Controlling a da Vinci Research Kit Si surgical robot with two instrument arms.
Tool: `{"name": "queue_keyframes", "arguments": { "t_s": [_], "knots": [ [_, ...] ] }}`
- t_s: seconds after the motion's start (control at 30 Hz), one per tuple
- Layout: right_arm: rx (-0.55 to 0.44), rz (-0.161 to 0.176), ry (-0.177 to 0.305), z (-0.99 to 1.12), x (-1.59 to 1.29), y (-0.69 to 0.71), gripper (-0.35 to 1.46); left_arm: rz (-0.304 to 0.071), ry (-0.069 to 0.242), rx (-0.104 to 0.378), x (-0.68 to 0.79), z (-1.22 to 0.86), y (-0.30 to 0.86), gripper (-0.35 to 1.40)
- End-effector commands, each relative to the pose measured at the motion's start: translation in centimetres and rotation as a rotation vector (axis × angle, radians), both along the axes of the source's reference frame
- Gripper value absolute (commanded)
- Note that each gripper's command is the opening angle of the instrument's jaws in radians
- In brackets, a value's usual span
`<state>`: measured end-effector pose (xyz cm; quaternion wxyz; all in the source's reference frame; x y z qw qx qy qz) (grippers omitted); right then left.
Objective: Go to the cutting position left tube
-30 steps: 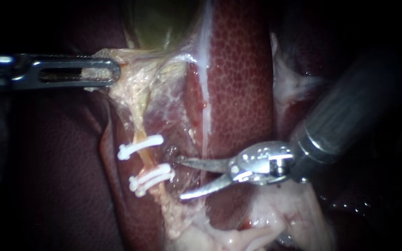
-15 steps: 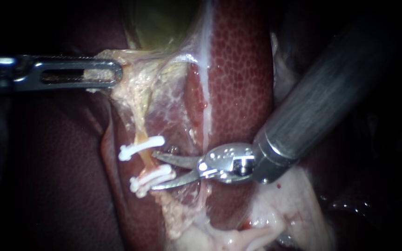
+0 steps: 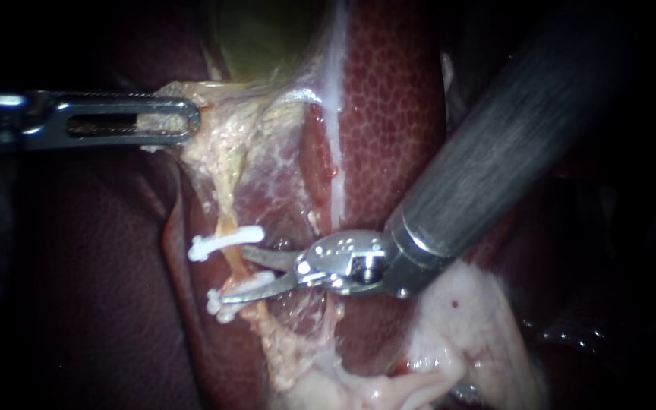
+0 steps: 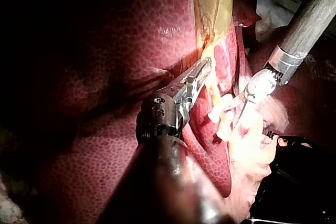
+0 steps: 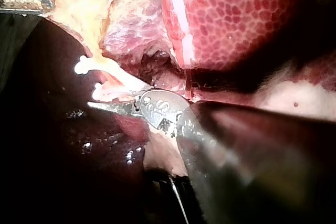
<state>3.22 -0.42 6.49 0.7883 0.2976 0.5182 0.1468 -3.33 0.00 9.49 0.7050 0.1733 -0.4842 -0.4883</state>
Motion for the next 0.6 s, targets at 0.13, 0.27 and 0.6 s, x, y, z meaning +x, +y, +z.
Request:
{"name": "queue_keyframes", "arguments": {
  "t_s": [0.13,0.27,0.6],
  "knots": [
    [0.015,-0.041,0.029,-0.03,0.02,0.00,1.42,0.000,0.000,0.000,-0.01,0.00,0.00,-0.35],
    [0.021,-0.059,0.042,-0.03,0.11,0.03,1.40,-0.001,0.001,-0.001,-0.02,0.00,0.00,-0.35],
    [0.043,-0.085,0.058,0.02,0.36,0.04,1.40,-0.003,0.002,-0.001,-0.05,0.00,-0.01,-0.35]
  ]
}}
